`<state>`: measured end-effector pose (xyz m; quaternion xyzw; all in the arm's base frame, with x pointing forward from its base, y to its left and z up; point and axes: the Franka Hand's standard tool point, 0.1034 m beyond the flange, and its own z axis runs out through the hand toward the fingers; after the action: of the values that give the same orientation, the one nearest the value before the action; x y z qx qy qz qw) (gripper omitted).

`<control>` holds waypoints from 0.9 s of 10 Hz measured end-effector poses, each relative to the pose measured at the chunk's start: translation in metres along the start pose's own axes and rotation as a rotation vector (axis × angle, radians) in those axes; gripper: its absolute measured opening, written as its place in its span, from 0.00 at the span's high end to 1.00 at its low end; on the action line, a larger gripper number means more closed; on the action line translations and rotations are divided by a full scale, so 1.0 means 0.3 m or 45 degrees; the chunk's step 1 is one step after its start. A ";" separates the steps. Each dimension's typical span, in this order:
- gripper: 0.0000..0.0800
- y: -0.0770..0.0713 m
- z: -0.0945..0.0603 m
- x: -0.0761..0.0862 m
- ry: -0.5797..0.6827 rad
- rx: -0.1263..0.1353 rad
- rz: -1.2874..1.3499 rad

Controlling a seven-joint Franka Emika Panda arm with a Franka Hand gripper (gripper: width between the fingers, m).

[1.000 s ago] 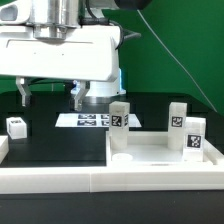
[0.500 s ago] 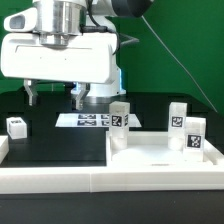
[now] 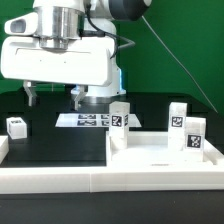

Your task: Assemble square table

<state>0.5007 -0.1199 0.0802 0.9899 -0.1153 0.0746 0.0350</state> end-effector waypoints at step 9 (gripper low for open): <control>0.19 0.156 -0.004 -0.149 -0.078 0.099 -0.302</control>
Offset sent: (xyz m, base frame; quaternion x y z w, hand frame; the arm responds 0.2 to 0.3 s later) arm -0.0300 0.0000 0.0000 0.0000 0.0000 0.0000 1.0000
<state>0.4465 -0.1551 0.0770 0.9990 0.0045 0.0439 0.0015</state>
